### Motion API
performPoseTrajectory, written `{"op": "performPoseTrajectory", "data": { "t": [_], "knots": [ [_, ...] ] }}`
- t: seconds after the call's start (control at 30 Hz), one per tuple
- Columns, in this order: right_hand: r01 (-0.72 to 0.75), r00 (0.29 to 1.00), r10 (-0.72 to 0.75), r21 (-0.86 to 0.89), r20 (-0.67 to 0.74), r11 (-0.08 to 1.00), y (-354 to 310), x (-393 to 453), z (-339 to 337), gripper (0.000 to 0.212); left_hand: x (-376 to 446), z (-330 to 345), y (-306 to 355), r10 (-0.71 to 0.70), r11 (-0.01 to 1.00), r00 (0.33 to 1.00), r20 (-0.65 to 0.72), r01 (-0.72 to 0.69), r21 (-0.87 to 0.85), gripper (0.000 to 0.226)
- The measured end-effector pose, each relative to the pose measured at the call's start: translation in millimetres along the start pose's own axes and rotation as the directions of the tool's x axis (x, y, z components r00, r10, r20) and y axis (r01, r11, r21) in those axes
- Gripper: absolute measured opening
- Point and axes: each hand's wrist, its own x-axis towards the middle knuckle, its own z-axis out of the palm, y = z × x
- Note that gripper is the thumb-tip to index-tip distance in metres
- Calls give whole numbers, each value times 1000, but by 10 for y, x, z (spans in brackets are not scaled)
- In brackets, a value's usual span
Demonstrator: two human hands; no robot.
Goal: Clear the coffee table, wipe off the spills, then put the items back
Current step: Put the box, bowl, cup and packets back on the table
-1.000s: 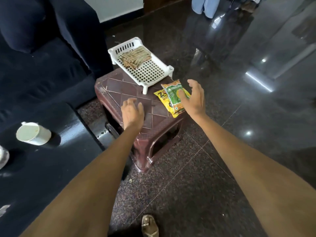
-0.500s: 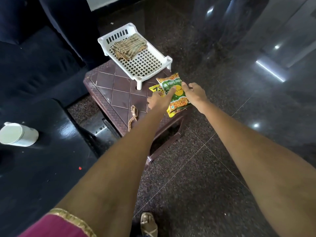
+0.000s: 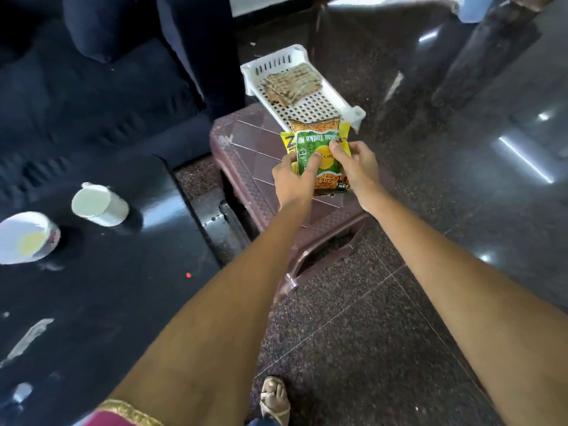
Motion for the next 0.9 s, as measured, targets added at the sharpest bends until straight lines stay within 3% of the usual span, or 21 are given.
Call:
{"op": "performPoseTrajectory", "data": {
  "t": [0.3,0.37,0.53,0.7,0.9],
  "knots": [
    [161,975,-133,-156,177,974,-341,-961,1964,22,-190,-2050,-483,-100,988,972,-210,71,-139,77],
    [158,960,-108,-184,257,970,-305,-1311,2427,23,-358,-2580,-705,-144,983,960,-240,111,-145,69],
    [108,899,-6,-209,438,972,-157,-2327,3482,22,-858,-3884,-1323,-189,974,925,-330,136,-179,23],
    [154,811,50,-296,582,943,-95,-3201,4288,17,-1327,-4923,-1892,-338,934,860,-383,258,-245,55],
    [229,701,107,-364,706,903,21,-4027,5189,17,-1719,-5973,-2465,-401,905,807,-435,275,-324,16]
  ]
}}
